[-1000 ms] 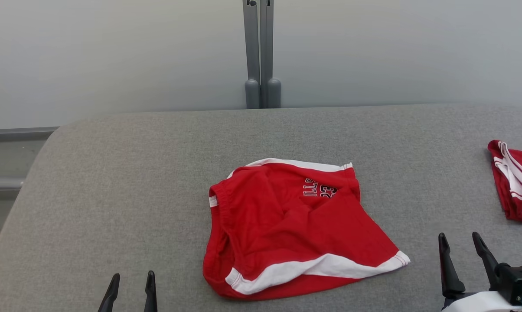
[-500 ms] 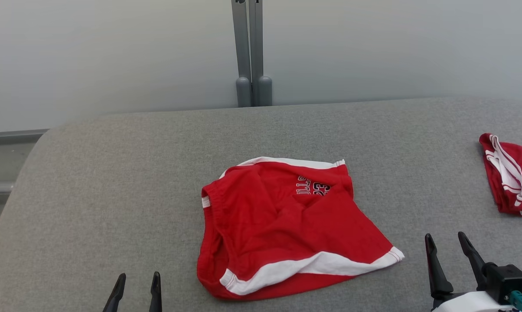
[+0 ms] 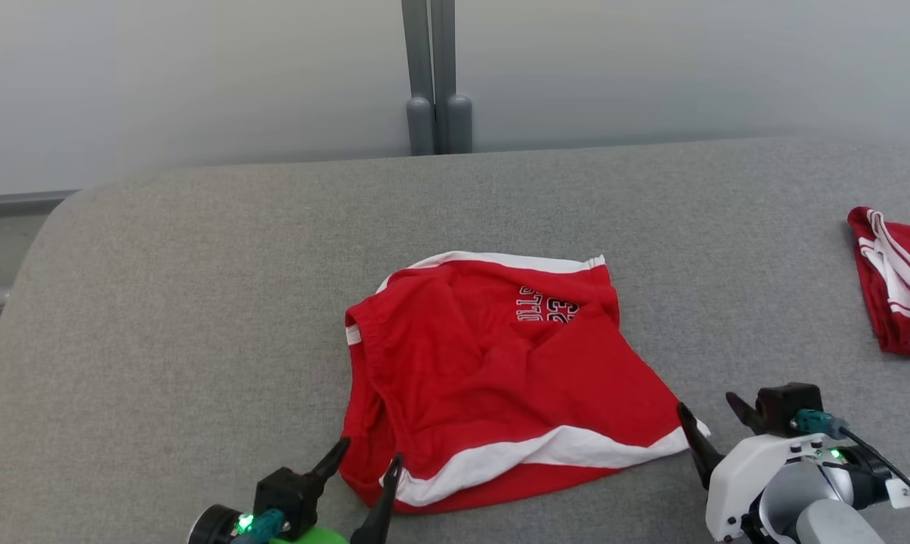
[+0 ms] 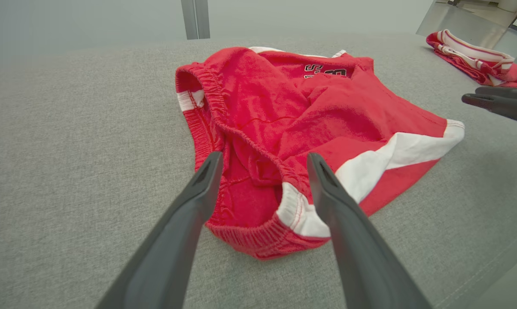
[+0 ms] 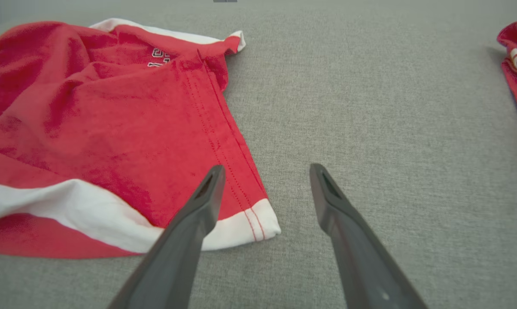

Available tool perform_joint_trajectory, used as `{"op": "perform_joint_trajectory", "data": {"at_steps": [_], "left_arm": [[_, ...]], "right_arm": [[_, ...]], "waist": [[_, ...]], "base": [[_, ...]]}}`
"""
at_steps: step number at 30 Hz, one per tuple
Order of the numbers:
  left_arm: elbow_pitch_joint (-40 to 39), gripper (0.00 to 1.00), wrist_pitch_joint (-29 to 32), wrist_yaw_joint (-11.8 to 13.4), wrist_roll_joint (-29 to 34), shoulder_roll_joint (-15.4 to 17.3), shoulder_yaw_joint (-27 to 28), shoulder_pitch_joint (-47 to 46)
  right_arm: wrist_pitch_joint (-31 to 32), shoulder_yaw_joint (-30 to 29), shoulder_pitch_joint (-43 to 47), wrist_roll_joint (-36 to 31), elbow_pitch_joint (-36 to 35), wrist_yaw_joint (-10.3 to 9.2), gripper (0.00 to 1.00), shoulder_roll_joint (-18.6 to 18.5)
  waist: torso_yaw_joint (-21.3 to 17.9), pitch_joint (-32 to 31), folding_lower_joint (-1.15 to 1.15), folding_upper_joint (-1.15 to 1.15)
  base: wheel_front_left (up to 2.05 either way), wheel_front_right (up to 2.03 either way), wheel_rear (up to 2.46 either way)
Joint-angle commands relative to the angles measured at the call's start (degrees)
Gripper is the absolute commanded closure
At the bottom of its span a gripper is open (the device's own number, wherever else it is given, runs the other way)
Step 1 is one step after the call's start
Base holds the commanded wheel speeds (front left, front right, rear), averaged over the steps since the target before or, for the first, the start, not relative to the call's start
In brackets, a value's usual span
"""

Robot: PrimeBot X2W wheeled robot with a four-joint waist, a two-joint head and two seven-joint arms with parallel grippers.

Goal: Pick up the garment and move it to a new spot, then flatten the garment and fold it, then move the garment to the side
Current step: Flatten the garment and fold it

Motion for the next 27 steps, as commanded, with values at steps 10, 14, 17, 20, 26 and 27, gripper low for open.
{"op": "perform_joint_trajectory", "data": {"at_steps": [10, 14, 17, 20, 26, 27], "left_arm": [[-0.55, 0.00, 6.89, 0.14, -3.97, 3.52, -4.47, -3.27], [-0.24, 0.00, 7.48, 0.22, -4.39, 3.92, -5.04, -3.18], [-0.43, 0.00, 8.11, 0.16, -5.01, 4.55, -6.30, -3.63], [0.00, 0.00, 8.86, 0.11, -5.32, 5.08, -7.36, -4.19], [1.15, 1.00, 10.86, 0.07, -8.96, 6.42, -9.27, -5.18], [0.26, 1.00, 10.79, 0.07, -10.85, 6.33, -8.74, -4.89]], "right_arm": [[6.18, 2.91, -0.44, 1.53, 3.04, -0.03, 0.00, -1.85], [5.88, 3.39, -0.55, 1.69, 2.85, -0.04, 0.00, -2.10], [5.78, 4.27, -0.78, 1.84, 2.83, -0.03, 0.00, -1.88], [5.99, 5.70, -1.46, 2.11, 3.07, -0.01, 0.00, -1.62], [9.81, 15.03, -2.09, 10.83, 2.07, 0.15, 1.00, -1.77], [8.36, 13.93, -2.60, 13.44, 0.01, 0.02, 1.00, -3.45]], "waist": [[0.49, 4.29, 0.00, 0.00], [-0.07, 4.59, 0.00, 0.00], [-0.36, 4.90, 0.00, 0.00], [-0.55, 5.21, 0.00, 0.00], [-1.02, 4.90, 0.00, 0.00], [-1.20, 4.77, 0.00, 0.00]], "base": [[0.00, 0.00, 0.00], [0.00, 0.00, 0.00], [0.00, 0.00, 0.00], [0.00, 0.00, 0.00], [0.00, 0.00, 0.00], [0.00, 0.00, 0.00]]}}
